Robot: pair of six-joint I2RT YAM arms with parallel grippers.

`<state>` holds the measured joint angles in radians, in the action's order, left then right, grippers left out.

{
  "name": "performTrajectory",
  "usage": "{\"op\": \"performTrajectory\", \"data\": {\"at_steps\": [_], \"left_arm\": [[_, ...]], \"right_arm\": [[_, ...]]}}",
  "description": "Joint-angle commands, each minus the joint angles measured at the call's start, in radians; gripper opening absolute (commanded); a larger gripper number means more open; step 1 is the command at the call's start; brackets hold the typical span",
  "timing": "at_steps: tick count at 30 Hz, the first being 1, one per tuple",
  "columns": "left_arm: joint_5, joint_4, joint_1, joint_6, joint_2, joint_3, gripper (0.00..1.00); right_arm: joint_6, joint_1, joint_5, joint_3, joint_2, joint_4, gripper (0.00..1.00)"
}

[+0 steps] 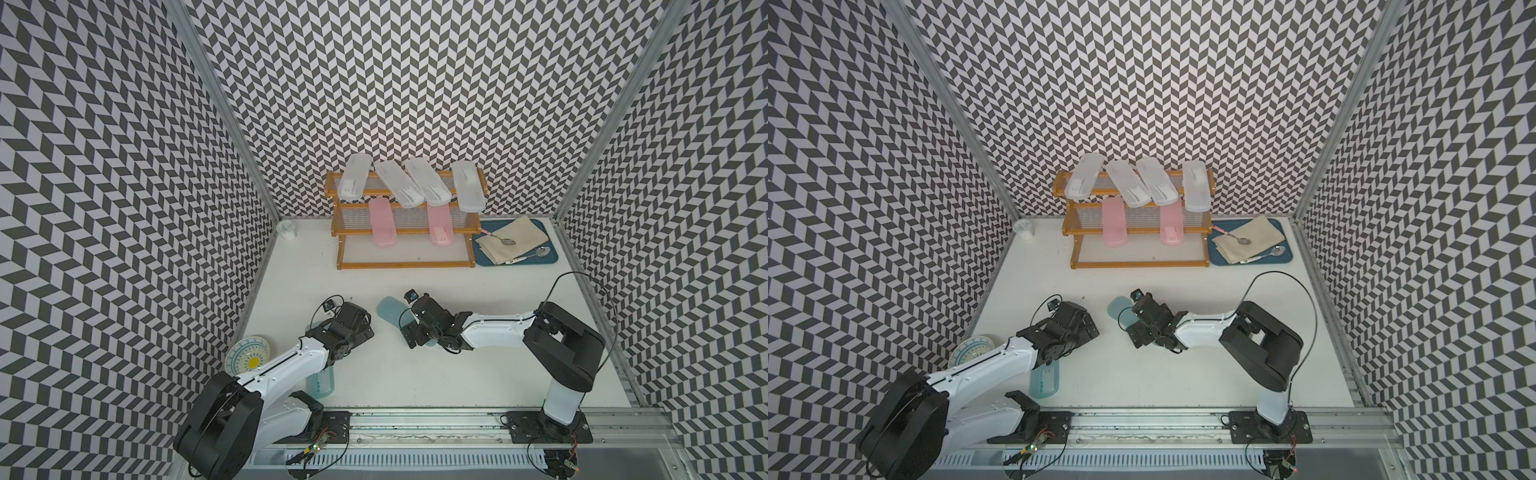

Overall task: Place the pencil cases on the shelf according to color
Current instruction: Move the pencil case to the center of the board.

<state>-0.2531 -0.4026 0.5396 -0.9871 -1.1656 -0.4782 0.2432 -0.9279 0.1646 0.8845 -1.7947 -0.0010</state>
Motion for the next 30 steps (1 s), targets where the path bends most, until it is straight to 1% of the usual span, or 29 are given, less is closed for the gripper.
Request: {"op": "performTrajectory", "data": {"at_steps": [1,5,7,10,12,14,16,18,22,26,30], "left_arm": [[-0.041,-0.070,0.036,-0.064,0.015,-0.050,1.00],[-0.134,-0.122,0.046,-0.079,0.110,-0.075,1.00],[-0.156,-0.145,0.015,-0.071,0.146,-0.073,1.00],[-0.130,-0.150,-0.068,-0.032,0.181,-0.057,1.00],[-0.103,-0.127,-0.127,-0.004,0.200,-0.025,1.00],[-0.026,-0.082,-0.204,0.022,0.215,0.010,1.00],[0.033,-0.053,-0.260,0.029,0.229,0.039,1.00],[0.043,-0.050,-0.279,0.028,0.238,0.046,1.00],[-0.002,-0.095,-0.305,0.037,0.236,0.043,0.99],[0.067,-0.066,-0.384,0.069,0.232,0.080,1.00],[0.075,-0.028,-0.419,0.081,0.217,0.106,1.00]], "right_arm": [[0.102,0.013,0.053,-0.095,0.045,-0.049,1.00],[0.157,0.023,0.053,-0.179,0.125,-0.032,1.00],[0.185,0.024,0.044,-0.215,0.169,-0.016,1.00],[0.210,0.023,-0.001,-0.268,0.236,0.029,1.00],[0.212,0.021,-0.025,-0.275,0.257,0.041,1.00],[0.212,0.021,-0.025,-0.266,0.264,0.033,1.00],[0.212,0.022,-0.025,-0.254,0.265,0.023,1.00],[0.192,0.021,-0.041,-0.246,0.267,0.020,1.00],[0.192,0.022,-0.044,-0.239,0.250,0.025,1.00],[0.216,0.021,-0.063,-0.241,0.231,0.030,1.00],[0.234,0.022,-0.095,-0.248,0.253,0.061,0.99]]}}
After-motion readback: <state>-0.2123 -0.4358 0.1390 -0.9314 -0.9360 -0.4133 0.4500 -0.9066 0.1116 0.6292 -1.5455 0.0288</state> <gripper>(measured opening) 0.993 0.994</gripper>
